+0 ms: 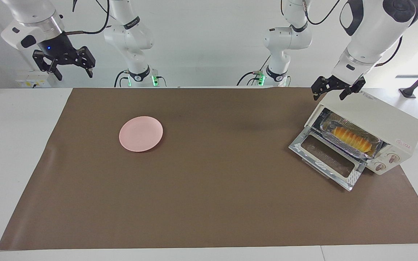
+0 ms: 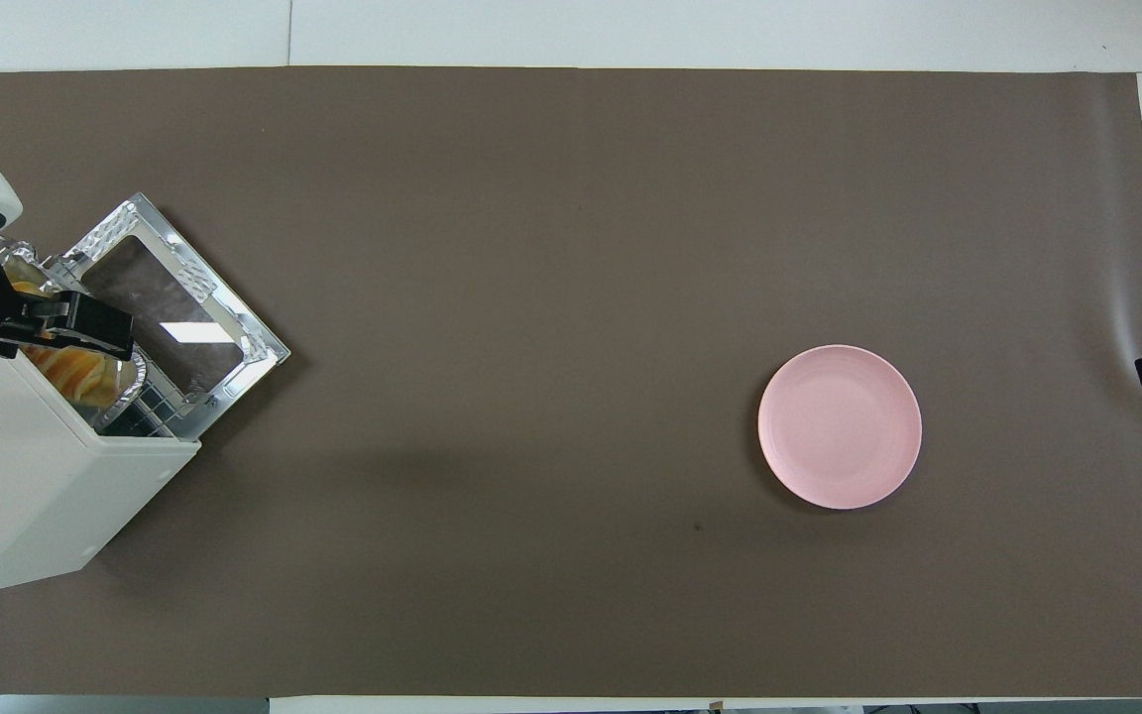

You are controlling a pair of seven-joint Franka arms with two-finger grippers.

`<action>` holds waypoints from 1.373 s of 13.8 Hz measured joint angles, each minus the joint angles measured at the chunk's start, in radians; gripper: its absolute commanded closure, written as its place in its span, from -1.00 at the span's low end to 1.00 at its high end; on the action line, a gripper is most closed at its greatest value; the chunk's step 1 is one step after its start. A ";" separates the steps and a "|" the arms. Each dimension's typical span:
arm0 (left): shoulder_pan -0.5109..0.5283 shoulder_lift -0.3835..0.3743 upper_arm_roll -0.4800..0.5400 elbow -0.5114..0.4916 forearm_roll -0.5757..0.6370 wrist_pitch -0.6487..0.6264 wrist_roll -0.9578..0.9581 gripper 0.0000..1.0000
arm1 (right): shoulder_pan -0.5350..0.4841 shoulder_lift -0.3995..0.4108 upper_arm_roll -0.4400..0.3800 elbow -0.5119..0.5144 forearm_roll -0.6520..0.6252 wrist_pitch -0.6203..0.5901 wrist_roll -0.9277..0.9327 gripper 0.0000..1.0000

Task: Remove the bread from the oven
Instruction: 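Reach the left gripper into the oven and grasp the foil tray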

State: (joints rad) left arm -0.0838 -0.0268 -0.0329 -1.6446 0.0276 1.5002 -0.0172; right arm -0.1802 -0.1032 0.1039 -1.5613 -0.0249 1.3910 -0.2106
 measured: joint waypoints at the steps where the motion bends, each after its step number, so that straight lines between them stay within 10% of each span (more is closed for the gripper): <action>1: 0.000 0.000 0.000 0.000 0.000 0.000 0.000 -1.00 | 0.000 0.000 0.000 0.000 0.000 0.000 0.000 -1.00; 9: -0.001 0.007 -0.001 -0.011 -0.001 0.125 -0.202 -1.00 | 0.000 0.000 0.000 0.000 0.000 0.000 0.000 -1.00; 19: 0.096 0.251 0.013 -0.070 0.066 0.452 -0.697 -1.00 | 0.000 -0.001 0.000 0.000 0.000 0.000 0.000 -1.00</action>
State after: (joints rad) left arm 0.0122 0.2245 -0.0202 -1.7142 0.0941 1.9523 -0.7138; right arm -0.1802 -0.1046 0.1039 -1.5613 -0.0249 1.3910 -0.2106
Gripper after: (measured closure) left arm 0.000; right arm 0.000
